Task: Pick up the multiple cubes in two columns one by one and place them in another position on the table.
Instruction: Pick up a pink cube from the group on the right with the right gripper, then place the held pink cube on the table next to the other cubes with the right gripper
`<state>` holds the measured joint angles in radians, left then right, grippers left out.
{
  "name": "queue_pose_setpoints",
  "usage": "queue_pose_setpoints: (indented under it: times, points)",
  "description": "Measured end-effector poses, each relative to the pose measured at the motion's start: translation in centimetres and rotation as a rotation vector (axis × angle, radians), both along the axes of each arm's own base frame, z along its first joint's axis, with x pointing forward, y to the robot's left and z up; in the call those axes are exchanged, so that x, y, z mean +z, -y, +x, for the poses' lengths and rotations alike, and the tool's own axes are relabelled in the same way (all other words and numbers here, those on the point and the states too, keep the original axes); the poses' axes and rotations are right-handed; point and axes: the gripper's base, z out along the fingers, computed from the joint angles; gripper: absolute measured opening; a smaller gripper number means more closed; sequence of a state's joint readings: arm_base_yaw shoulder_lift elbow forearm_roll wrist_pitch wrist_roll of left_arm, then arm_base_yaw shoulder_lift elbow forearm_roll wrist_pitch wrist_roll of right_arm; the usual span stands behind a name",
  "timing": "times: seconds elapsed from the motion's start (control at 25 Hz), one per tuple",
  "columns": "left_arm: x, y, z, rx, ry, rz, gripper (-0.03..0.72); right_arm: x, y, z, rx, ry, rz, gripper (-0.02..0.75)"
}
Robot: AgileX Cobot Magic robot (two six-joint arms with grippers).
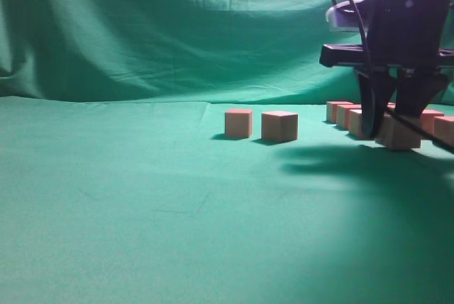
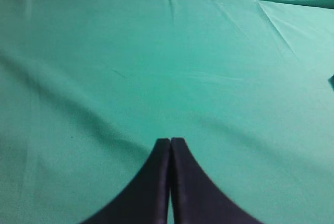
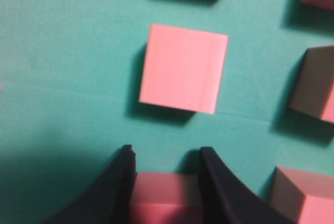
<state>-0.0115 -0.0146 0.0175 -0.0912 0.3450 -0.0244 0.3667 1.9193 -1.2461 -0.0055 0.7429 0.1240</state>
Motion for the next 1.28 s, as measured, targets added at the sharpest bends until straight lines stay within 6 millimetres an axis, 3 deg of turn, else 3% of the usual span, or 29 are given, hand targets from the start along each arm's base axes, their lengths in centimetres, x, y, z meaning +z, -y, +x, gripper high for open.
queue_pose_setpoints:
  times: [0.12, 0.24, 0.44, 0.56, 0.68, 0.84, 1.08, 1.28]
  points:
    - [0.0, 0.0, 0.0, 0.0, 0.0, 0.0, 0.0, 1.6, -0.2, 0.5, 0.01, -0.029, -0.014, 0.26]
    - [0.0, 0.0, 0.0, 0.0, 0.0, 0.0, 0.0, 4.6, -1.8, 1.1, 0.064, -0.028, -0.02, 0.26]
    - [0.0, 0.0, 0.0, 0.0, 0.0, 0.0, 0.0, 10.6, -7.7, 0.7, 0.191, 0.097, 0.038, 0.26]
    - [0.0, 0.0, 0.0, 0.0, 0.0, 0.0, 0.0, 12.5, -11.9, 0.1, 0.26, 0.162, 0.087, 0.26]
    - [0.0, 0.0, 0.0, 0.0, 0.0, 0.0, 0.0, 11.8, -15.6, 0.0, 0.291, 0.164, 0.114, 0.26]
    - [0.0, 0.0, 0.0, 0.0, 0.0, 0.0, 0.0, 8.9, -18.9, 1.0, 0.24, 0.113, 0.122, 0.26]
    - [0.0, 0.0, 0.0, 0.0, 0.0, 0.0, 0.0, 4.7, -20.6, 2.8, 0.162, 0.06, 0.102, 0.26]
    - [0.0, 0.0, 0.0, 0.0, 0.0, 0.0, 0.0, 2.6, -20.8, 3.3, 0.154, 0.044, 0.064, 0.26]
